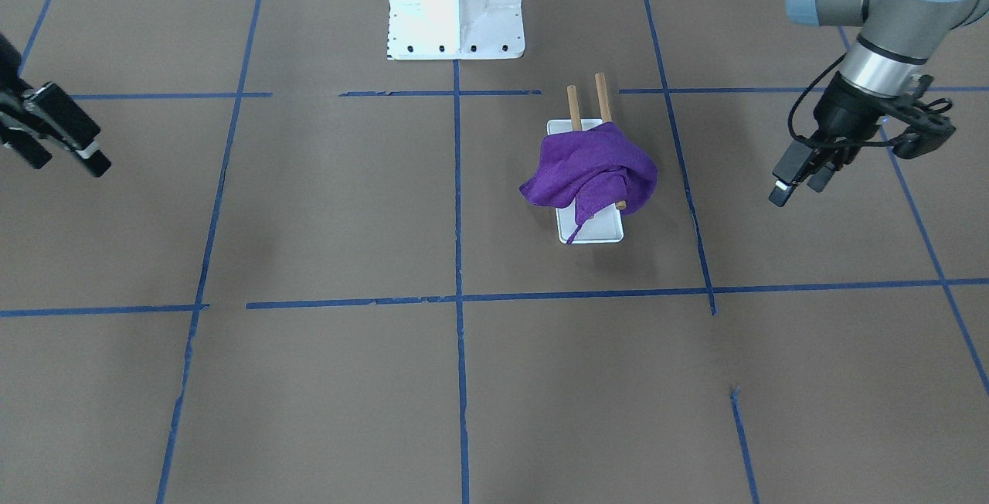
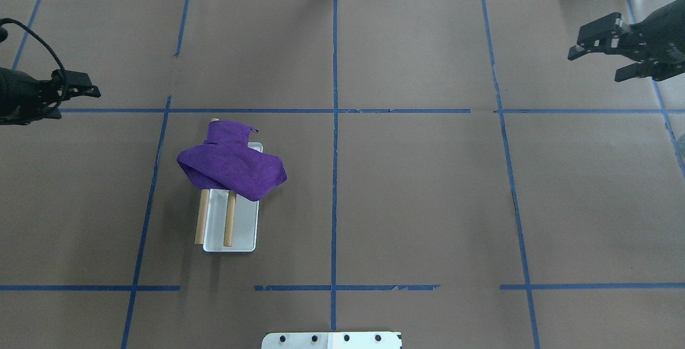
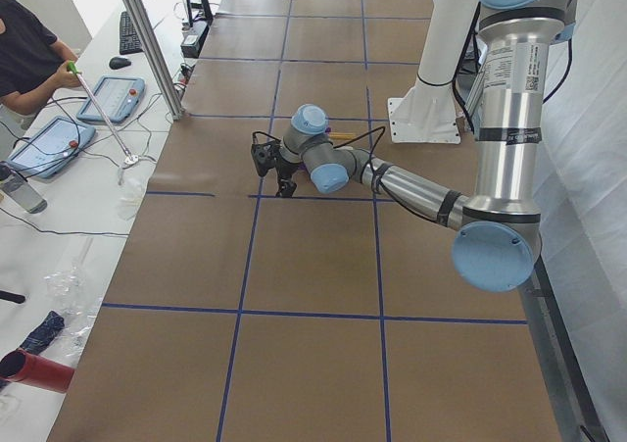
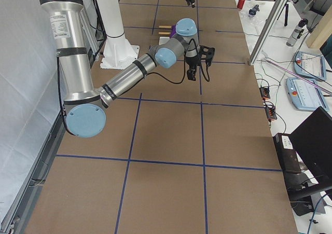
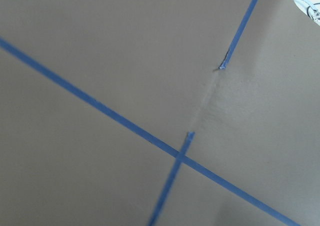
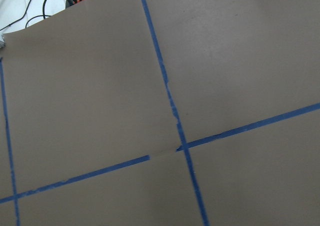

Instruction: Hang towel on rack

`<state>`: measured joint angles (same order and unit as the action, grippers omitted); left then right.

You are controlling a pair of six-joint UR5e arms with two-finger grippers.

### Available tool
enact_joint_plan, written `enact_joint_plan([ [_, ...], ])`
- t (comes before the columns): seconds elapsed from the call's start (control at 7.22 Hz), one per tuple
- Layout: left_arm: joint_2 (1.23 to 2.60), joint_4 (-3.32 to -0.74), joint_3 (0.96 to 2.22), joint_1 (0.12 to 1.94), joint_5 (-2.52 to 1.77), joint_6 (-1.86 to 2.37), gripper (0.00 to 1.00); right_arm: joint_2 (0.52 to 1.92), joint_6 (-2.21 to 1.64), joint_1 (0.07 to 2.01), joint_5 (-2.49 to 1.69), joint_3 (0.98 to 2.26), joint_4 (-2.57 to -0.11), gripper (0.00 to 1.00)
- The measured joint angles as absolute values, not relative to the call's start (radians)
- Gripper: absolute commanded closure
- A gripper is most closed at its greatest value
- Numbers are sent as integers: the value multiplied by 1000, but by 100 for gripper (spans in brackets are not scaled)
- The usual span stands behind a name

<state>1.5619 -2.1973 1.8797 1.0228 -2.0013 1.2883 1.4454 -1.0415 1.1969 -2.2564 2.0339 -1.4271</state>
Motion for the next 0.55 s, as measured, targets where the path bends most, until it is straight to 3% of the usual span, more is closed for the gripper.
enact_joint_plan([
  [0.55, 1488, -2125, 1847, 1327, -2086, 545, 0, 1564, -426, 1435, -2323, 1815, -1431, 0],
])
